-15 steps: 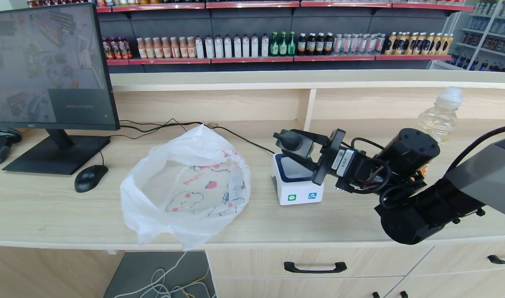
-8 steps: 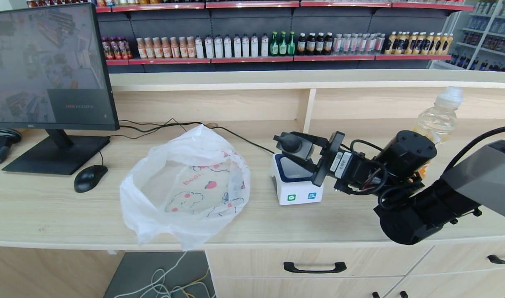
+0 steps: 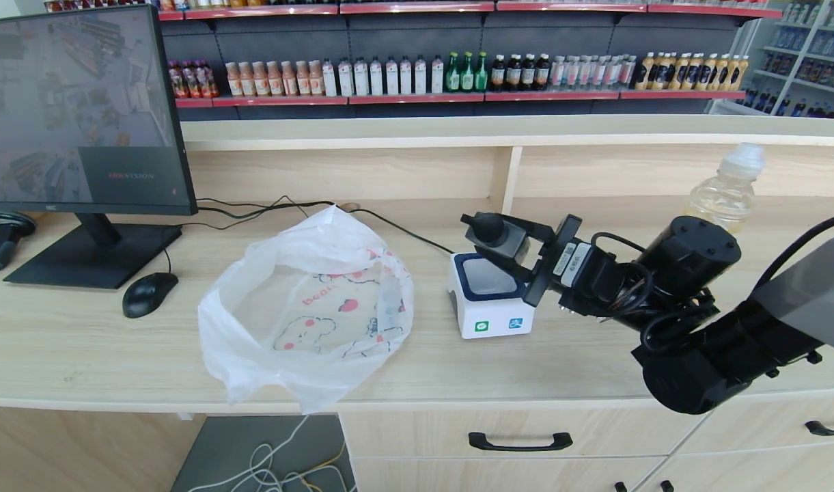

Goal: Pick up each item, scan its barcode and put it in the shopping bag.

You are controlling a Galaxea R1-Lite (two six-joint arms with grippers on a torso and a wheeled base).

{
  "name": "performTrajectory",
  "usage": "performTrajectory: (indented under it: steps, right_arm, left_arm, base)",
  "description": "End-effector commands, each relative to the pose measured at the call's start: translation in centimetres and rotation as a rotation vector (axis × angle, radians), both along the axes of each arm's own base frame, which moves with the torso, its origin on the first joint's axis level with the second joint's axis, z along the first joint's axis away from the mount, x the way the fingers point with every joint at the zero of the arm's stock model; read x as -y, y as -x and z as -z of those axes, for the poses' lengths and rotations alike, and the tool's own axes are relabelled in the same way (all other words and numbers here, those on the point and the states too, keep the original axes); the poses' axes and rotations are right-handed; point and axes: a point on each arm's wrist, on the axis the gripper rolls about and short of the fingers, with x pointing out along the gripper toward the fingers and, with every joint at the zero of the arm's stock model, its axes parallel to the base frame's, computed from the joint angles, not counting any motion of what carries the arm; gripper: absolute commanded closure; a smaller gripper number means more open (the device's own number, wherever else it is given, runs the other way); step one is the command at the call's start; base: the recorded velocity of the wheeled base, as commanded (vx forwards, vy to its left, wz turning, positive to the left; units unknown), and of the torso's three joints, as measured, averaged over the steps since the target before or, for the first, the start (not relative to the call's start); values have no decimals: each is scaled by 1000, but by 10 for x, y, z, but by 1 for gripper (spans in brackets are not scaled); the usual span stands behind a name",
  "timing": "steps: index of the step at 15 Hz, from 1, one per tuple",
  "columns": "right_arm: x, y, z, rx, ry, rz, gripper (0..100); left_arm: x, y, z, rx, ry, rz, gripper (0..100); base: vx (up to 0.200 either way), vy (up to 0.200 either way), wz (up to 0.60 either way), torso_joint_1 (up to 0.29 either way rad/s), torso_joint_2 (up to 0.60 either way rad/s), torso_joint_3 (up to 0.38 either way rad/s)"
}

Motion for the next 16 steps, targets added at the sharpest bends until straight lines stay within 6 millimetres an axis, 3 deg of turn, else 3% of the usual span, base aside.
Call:
performTrajectory:
  steps: [1,7,9,12,14,16]
  right_arm:
    - [7,17,-17,0,-35,27,100]
    - [23,45,-50,-184,-324,162,100]
    - [32,55,-59,-298,-525,243,100]
    - [48,75,-48,-475,-751,359,100]
    - [59,87,-35,-572,-809,389,100]
    - [70,86,-36,-558,-826,423,100]
  left_arm:
    - [0,0,0,0,0,0,0]
    - [0,0,0,-1,0,0,0]
    - [0,0,0,-1,0,0,0]
    - [0,0,0,-1,0,0,0]
    - [0,0,0,-1,0,0,0]
    - [0,0,0,-1,0,0,0]
  base:
    - [0,0,0,0,0,0]
    - [0,0,0,0,0,0]
    - [0,0,0,0,0,0]
    - [0,0,0,0,0,0]
    - [0,0,0,0,0,0]
    - [-100,0,0,1,1,-1]
